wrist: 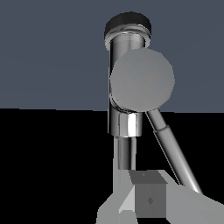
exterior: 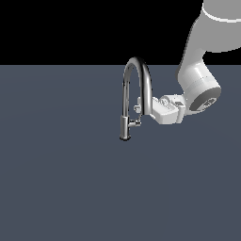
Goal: Turn on the faucet by rotating a designated handle.
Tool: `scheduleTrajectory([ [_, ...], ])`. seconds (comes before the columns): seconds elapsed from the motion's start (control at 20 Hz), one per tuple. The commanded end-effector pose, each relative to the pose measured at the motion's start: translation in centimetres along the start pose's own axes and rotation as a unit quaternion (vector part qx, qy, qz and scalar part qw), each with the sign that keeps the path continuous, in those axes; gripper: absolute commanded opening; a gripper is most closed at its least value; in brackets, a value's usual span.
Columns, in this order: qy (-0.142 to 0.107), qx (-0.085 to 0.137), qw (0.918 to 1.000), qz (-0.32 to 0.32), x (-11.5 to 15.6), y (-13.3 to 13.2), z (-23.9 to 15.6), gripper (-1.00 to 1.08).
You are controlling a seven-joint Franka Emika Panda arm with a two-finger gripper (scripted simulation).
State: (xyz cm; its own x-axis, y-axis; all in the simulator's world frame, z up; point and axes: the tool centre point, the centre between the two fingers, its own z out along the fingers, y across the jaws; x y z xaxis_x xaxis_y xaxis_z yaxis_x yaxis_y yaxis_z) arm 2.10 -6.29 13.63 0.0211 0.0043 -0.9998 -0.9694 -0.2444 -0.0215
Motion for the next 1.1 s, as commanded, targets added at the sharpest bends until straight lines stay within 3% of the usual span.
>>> scheduleTrajectory([
  [0.0,-0.002,0.001,1.0,0.006,0.8,1.3,-0.3,-1.0],
  [0.45,-0.001,0.003,1.0,0.007,2.1,4.4,-0.7,-1.0],
  [0.55,0.0,-0.003,1.0,-0.006,0.9,3.1,0.0,-1.0],
  [1.05,0.0,0.003,1.0,0.006,6.9,5.8,-0.7,-1.0],
])
